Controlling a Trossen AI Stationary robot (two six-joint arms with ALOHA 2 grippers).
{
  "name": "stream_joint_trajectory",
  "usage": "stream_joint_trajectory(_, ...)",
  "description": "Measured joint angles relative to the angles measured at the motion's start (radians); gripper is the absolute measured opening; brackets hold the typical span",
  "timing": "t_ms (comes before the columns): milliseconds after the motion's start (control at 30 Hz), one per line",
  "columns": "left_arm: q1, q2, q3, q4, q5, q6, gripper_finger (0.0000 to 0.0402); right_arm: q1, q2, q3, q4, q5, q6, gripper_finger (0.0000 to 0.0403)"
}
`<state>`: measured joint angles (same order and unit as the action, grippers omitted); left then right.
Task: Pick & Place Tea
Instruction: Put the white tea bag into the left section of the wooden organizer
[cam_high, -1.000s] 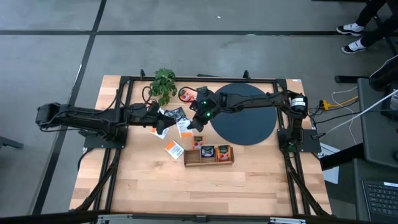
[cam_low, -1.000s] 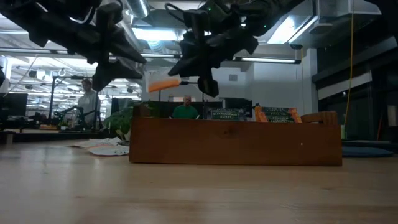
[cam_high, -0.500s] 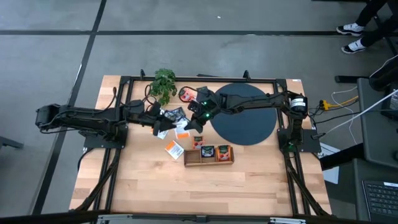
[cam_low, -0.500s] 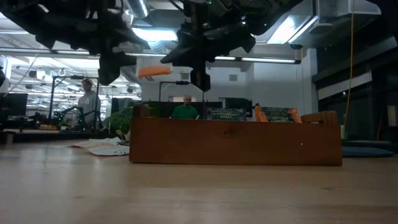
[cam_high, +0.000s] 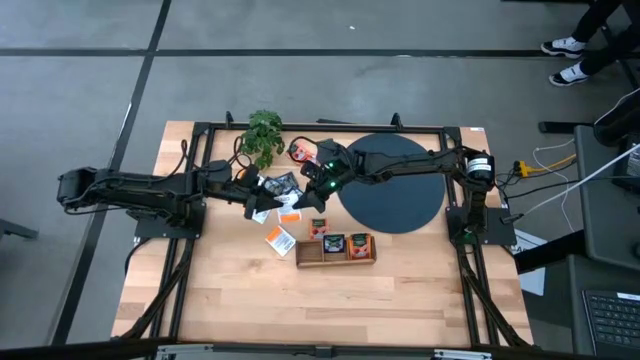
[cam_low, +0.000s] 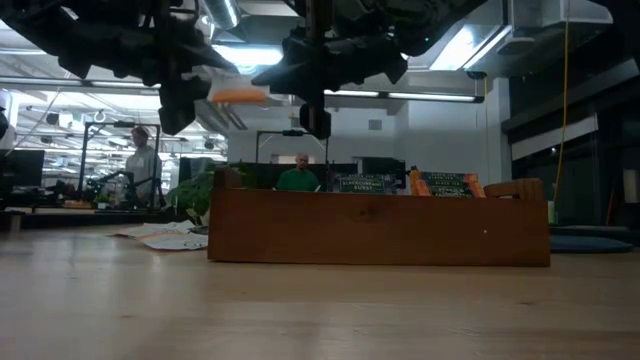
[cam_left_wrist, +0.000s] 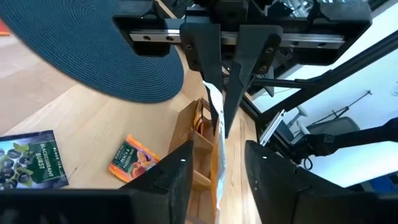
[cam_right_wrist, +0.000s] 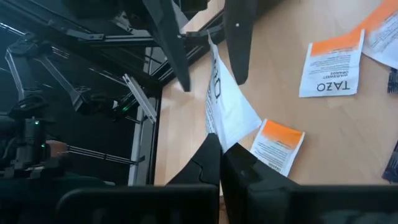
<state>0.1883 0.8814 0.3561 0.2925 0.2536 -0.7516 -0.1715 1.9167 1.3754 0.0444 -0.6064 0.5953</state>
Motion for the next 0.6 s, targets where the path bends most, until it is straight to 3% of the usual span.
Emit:
stream_joint_trajectory(333, -0.001, 0.0, 0.0, 0.001, -0.053, 0.072, 0.001, 0.002, 0.0, 0.0, -0.001, -0.008, 0.009, 0.0012)
stream_joint_trajectory(600, -0.001, 0.0, 0.0, 0.0, -0.052, 0.085, 0.0002, 0.002, 0.0, 0.0, -0.001, -0.008, 0.026, 0.0026)
